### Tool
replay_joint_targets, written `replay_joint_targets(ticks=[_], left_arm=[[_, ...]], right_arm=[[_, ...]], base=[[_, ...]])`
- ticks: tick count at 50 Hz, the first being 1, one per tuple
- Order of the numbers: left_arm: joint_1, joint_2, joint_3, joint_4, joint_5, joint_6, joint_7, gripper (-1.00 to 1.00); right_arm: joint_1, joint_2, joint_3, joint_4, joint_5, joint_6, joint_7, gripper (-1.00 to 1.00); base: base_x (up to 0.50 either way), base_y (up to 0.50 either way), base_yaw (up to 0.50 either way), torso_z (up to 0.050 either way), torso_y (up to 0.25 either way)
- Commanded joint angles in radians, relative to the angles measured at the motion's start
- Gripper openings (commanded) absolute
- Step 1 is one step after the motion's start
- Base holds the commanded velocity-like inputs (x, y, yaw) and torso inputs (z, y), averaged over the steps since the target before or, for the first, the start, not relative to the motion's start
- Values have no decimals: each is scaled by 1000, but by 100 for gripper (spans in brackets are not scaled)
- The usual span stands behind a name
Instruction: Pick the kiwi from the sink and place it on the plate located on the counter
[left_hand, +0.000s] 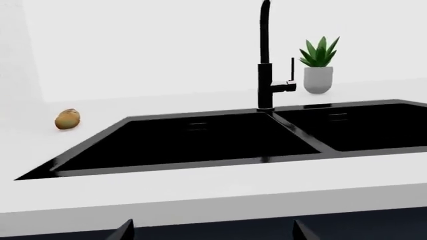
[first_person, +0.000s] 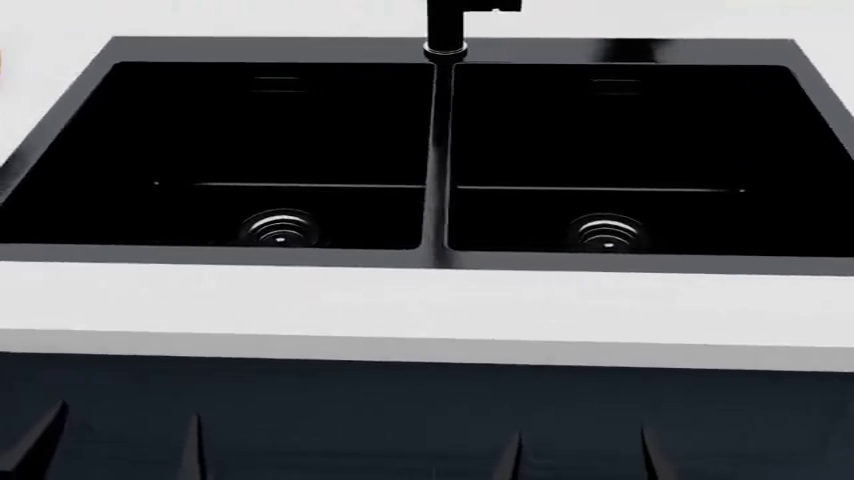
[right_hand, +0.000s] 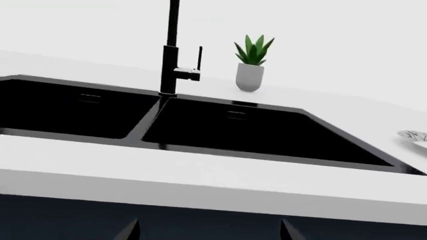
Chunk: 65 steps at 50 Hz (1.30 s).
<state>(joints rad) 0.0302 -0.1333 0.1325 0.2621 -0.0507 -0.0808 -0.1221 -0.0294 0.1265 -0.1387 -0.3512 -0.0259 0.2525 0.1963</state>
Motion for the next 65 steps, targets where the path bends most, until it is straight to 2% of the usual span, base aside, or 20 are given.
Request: replay_joint_targets(ticks=[1,6,11,16,25,34,37,47,51,65], left_arm=[[-1,-15,4,65,-12,-57,-15,100],[-3,-21,8,111,-27,-94,-14,100],[-34,-32,14,193,-27,-199,-23,100],[-106,-42,-4,288,-51,-344,-32,100],[-210,-46,-6,339,-73,-465,-35,100],[-379,-42,-29,238,-108,-528,-22,100],[-463,-32,-39,131,-111,-515,-22,100],[-621,-22,-42,-12,-116,-517,-23,100],[-648,-16,-59,-19,-148,-545,-16,100],[-656,-26,-39,-108,-132,-490,-19,100]], right_arm=[[-3,14,-19,-71,-3,52,9,100],[8,25,-38,-100,-37,86,23,100],[32,23,-24,-183,-10,169,14,100],[92,37,-28,-300,-27,300,10,100],[193,42,-22,-351,0,432,-21,100],[335,46,13,-246,30,468,-40,100],[391,54,24,-201,47,456,-59,100],[538,51,40,-37,88,457,-92,100],[555,54,33,-38,88,464,-91,100],[558,61,17,26,89,431,-89,100]], base=[[0,500,0,48,143],[0,500,0,47,142],[0,100,0,48,142],[0,0,0,47,141],[0,0,0,47,140],[0,0,0,47,140],[0,0,0,47,141],[457,0,0,47,140],[500,0,0,48,140],[500,0,0,47,140]])
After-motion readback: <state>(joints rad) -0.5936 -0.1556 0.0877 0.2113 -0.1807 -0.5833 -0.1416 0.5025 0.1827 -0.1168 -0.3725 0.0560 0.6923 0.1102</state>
